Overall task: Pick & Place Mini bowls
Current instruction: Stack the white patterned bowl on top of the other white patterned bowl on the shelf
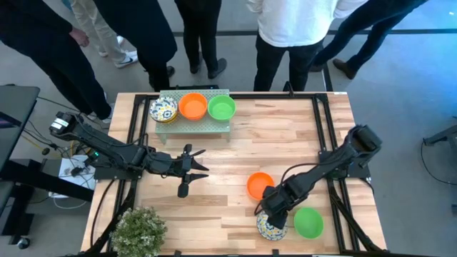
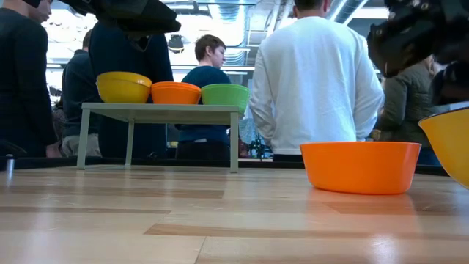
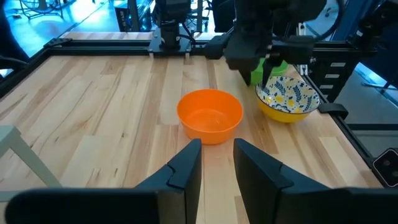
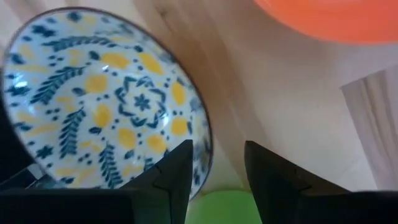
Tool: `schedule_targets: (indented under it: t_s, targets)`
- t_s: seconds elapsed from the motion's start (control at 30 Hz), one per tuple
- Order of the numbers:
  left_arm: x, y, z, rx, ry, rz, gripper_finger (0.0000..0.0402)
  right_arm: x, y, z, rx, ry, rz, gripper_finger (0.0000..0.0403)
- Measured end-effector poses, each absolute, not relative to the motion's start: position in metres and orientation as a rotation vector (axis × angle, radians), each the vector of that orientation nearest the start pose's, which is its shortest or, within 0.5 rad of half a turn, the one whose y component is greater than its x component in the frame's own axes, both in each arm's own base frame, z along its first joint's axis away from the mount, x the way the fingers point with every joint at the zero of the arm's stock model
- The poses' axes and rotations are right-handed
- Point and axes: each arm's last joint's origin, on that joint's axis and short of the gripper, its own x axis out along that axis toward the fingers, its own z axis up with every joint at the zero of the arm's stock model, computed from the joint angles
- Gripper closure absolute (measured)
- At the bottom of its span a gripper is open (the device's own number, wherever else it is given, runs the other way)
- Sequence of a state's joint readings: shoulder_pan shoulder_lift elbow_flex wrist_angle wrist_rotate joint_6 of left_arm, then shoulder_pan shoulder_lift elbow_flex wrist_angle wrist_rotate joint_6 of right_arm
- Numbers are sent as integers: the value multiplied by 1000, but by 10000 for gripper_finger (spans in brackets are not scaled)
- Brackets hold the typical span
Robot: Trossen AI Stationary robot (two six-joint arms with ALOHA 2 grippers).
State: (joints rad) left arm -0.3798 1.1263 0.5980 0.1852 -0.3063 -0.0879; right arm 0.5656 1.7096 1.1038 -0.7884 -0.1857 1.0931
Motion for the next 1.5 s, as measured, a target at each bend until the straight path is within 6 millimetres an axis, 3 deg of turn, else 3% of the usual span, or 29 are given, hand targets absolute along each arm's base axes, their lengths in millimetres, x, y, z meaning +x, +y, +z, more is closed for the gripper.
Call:
schedule_targets:
  t_s: [0.17, 0.4, 0.53, 0.8, 1.13, 1.5]
  targets:
    - [225, -80, 239, 30, 319, -60, 306, 262, 168, 172, 602, 1555, -222, 289]
    - [225, -80, 240, 25, 306, -60, 306, 266, 164, 180, 646, 1535, -194, 391]
    - [226, -81, 242, 17, 280, -61, 306, 272, 159, 188, 686, 1528, -234, 382]
    - [227, -89, 248, 178, 200, -229, 306, 298, 145, 234, 634, 1438, -180, 390]
    - [245, -102, 264, 388, 139, -271, 294, 325, 80, 250, 666, 1372, -176, 391]
    - [294, -114, 244, 624, 218, -281, 222, 334, 18, 252, 786, 1355, -118, 392]
